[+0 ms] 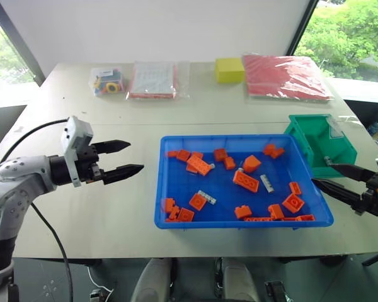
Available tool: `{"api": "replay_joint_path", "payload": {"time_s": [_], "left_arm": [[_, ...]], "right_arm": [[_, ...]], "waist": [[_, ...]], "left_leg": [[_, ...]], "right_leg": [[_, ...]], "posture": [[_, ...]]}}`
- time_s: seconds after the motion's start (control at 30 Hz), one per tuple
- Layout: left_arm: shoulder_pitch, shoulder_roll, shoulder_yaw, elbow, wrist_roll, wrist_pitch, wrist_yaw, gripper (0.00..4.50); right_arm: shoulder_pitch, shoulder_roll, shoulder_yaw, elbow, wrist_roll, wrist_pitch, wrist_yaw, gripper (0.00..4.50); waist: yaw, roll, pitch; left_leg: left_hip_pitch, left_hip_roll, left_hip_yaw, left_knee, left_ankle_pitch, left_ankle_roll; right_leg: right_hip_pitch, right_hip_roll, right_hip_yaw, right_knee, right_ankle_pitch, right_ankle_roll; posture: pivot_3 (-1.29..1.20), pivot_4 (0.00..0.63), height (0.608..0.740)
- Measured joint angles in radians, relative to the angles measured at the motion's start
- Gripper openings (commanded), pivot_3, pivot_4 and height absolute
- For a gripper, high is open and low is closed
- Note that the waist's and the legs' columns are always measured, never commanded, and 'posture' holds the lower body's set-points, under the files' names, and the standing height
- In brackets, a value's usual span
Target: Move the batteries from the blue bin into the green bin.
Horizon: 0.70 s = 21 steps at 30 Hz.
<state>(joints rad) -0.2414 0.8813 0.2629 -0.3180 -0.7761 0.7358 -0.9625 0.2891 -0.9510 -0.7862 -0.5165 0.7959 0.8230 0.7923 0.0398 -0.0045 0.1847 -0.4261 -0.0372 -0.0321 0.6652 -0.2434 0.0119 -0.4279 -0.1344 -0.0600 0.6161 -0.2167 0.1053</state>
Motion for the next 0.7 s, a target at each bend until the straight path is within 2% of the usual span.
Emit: {"api": "replay_joint_path", "payload": {"time_s": [0.07,0.2,0.4,0.53,0.6,0.7], "left_arm": [[0.0,0.0,-0.002,-0.004,0.0,0.0,0.001,4.5],[0.01,0.001,-0.003,-0.034,0.0,-0.002,-0.001,4.5],[0.032,0.009,-0.005,-0.052,0.001,-0.004,-0.017,4.5],[0.027,0.017,-0.005,-0.081,-0.006,-0.001,-0.022,4.5],[0.027,0.021,-0.005,-0.094,-0.02,0.003,-0.028,4.5],[0.021,0.022,-0.011,-0.117,-0.03,0.004,-0.033,4.5]], "right_arm": [[-0.007,0.0,0.011,0.0,-0.004,0.0,-0.001,3.5],[-0.045,-0.004,0.04,0.0,-0.004,0.009,-0.006,4.46],[-0.156,-0.031,0.144,-0.012,-0.006,0.033,-0.049,4.46],[-0.377,-0.03,0.356,-0.039,-0.005,0.09,-0.136,4.46],[-0.527,0.031,0.511,-0.041,-0.015,0.133,-0.191,4.46],[-0.667,0.136,0.711,-0.029,-0.046,0.177,-0.245,4.46]], "waist": [[0.0,0.0,0.0],[-0.001,0.0,0.0],[-0.003,0.0,0.001],[-0.004,-0.001,0.001],[-0.008,-0.002,0.003],[-0.004,-0.004,0.004]], "left_leg": [[0.0,0.0,0.0,0.0,0.0,0.0],[0.0,0.0,0.0,0.0,0.0,0.0],[0.0,0.0,0.0,0.0,0.0,0.0],[0.0,0.001,0.001,0.0,0.0,0.0],[0.0,0.001,0.0,0.0,0.0,0.0],[-0.001,0.001,0.0,-0.001,0.0,0.0]], "right_leg": [[0.0,0.0,0.0,0.0,0.0,0.0],[0.0,0.0,0.0,0.0,0.0,0.0],[0.0,0.0,0.0,0.0,0.0,-0.001],[-0.001,0.0,0.0,0.0,0.001,-0.001],[-0.002,0.0,0.0,0.0,0.001,-0.002],[-0.004,0.001,0.0,0.001,0.002,-0.003]], "posture": [[0.0,0.15,0.692],[0.0,0.15,0.692],[0.0,0.15,0.692],[0.0,0.15,0.692],[0.0,0.15,0.692],[0.0,0.15,0.692]]}}
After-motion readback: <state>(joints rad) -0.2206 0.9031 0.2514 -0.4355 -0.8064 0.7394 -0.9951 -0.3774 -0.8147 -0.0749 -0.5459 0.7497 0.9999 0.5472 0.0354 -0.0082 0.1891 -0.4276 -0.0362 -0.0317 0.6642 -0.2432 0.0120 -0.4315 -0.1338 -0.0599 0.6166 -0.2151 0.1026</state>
